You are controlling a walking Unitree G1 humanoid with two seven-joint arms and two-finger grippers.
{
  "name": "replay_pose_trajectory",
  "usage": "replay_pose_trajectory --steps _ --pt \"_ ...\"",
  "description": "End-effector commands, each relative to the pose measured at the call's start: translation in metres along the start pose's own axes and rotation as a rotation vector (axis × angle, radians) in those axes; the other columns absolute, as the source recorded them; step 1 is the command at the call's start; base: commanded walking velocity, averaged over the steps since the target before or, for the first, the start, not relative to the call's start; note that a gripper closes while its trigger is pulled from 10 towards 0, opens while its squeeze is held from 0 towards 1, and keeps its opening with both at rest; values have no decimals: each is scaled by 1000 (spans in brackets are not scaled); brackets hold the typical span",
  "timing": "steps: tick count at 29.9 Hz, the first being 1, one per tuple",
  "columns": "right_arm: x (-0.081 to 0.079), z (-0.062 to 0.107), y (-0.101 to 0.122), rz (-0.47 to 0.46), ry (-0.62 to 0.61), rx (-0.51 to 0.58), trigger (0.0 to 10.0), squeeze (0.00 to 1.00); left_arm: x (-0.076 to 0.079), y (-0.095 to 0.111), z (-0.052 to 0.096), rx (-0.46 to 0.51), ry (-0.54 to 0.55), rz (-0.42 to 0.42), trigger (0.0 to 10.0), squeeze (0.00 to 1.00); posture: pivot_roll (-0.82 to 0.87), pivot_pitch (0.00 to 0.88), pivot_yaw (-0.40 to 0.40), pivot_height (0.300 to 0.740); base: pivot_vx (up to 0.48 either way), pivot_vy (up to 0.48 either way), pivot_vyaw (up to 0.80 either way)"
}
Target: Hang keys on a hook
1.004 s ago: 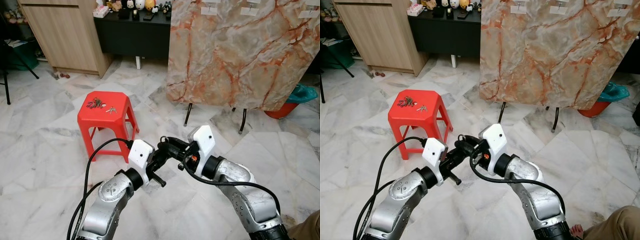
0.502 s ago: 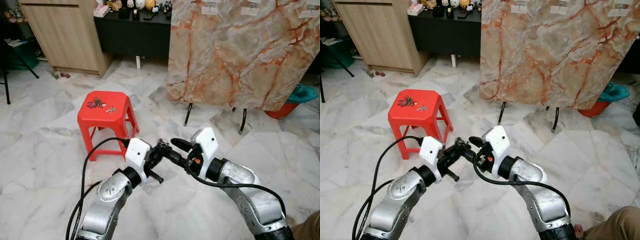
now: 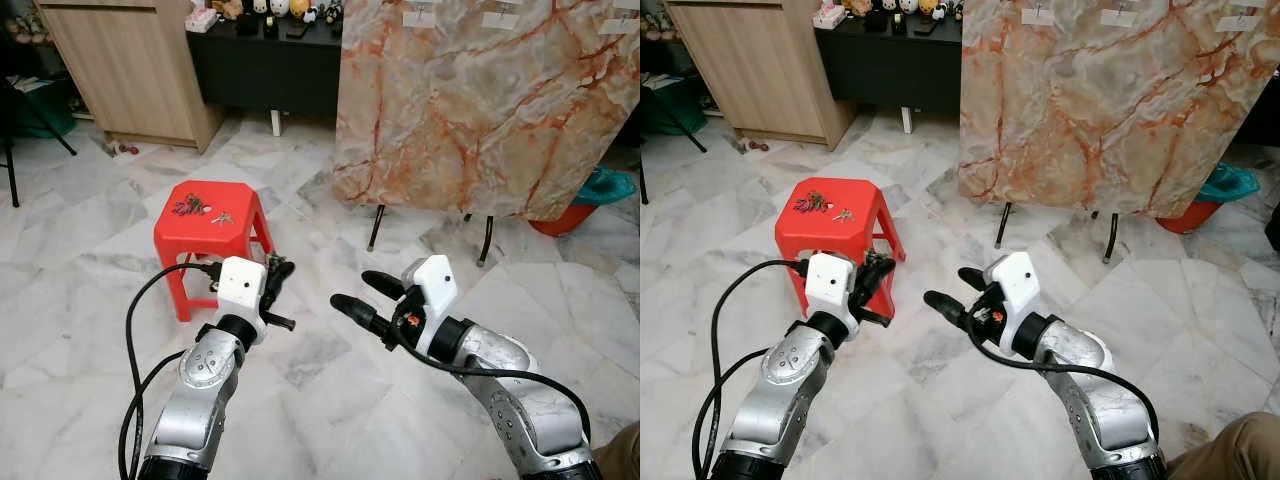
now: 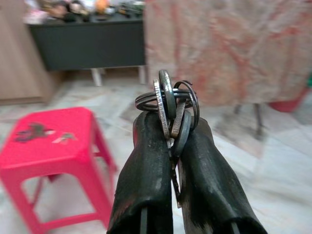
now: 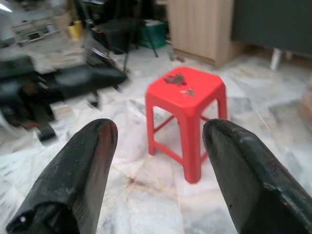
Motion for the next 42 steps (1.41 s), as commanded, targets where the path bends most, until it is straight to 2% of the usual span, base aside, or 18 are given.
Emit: replay_pose_trajectory --steps 1,7,9,10,14,20,21,23,24,26,27,29,30,32,33,34,35,42 --pt "13 5 -11 -47 -86 -9 10000 0 -4 1 -2 -2 34 -29 10000 0 70 100 -45 740 0 0 0" --pt "60 18 -62 -186 -491 -160 10000 0 -14 5 -8 -23 159 -76 10000 0 75 91 -51 740 0 0 0" --pt "63 21 -69 -200 -525 -177 10000 0 -16 5 -9 -34 177 -80 10000 0 78 89 -53 740 0 0 0" --pt "67 28 -94 -237 -575 -237 10000 0 -17 -1 -10 -87 197 -116 10000 0 77 86 -52 740 0 0 0" --pt "66 34 -121 -262 -603 -310 10000 0 -19 -23 -5 -217 186 -173 10000 0 76 77 -50 740 0 0 0" --pt "63 44 -150 -279 -655 -415 10000 0 -20 -80 18 -497 34 -211 10000 0 88 68 -44 740 0 0 0" --pt "62 44 -152 -286 -656 -414 10000 0 -22 -90 24 -542 7 -246 10000 0 91 64 -41 740 0 0 0" --pt "60 44 -155 -292 -652 -414 10000 0 -26 -108 39 -627 -100 -411 10000 0 82 67 -36 740 0 0 0" --pt "59 43 -157 -296 -644 -411 10000 0 -28 -136 63 -762 -274 -634 10000 0 87 65 -29 740 0 0 0" --pt "58 43 -158 -297 -642 -410 10000 0 -29 -142 70 -795 -315 -681 10000 0 87 65 -29 740 0 0 0" --pt "59 43 -159 -292 -643 -409 10000 0 -31 -162 91 -918 -413 -768 10000 0 85 69 -25 740 0 0 0" --pt "59 42 -159 -290 -640 -410 10000 0 -32 -168 100 -949 -450 -788 10000 0 79 76 -23 740 0 0 0" --pt "59 42 -159 -286 -637 -408 10000 0 -29 -169 102 -942 -448 -747 10000 0 75 86 -25 740 0 0 0" --pt "59 42 -158 -282 -630 -406 10000 0 -23 -161 92 -880 -336 -581 10000 0 89 92 -27 740 0 0 0" --pt "59 42 -158 -277 -623 -408 10000 0 -23 -159 88 -867 -338 -646 10000 0 89 94 -29 740 0 0 0" --pt "59 42 -158 -277 -623 -408 10000 0 -23 -159 88 -867 -338 -646 10000 0 89 94 -29 740 0 0 0" --pt "59 41 -158 -272 -617 -411 10000 0 -24 -160 88 -867 -370 -730 10000 0 89 97 -30 740 0 0 0" --pt "58 35 -155 -248 -599 -389 10000 0 -22 -151 73 -796 -301 -658 10000 0 86 106 -34 740 0 0 0"
Point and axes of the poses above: a point about 5 cm out from each wrist's last joint towards the gripper, its own z axis pointing back from the gripper into the wrist, its own y axis along the axis of the wrist's last joint, x = y × z, the point moved 1 cm from there along -z, pointing out of the wrist towards the gripper, and after that the axes turned 1 degree about -z, right-handed, at the moved point
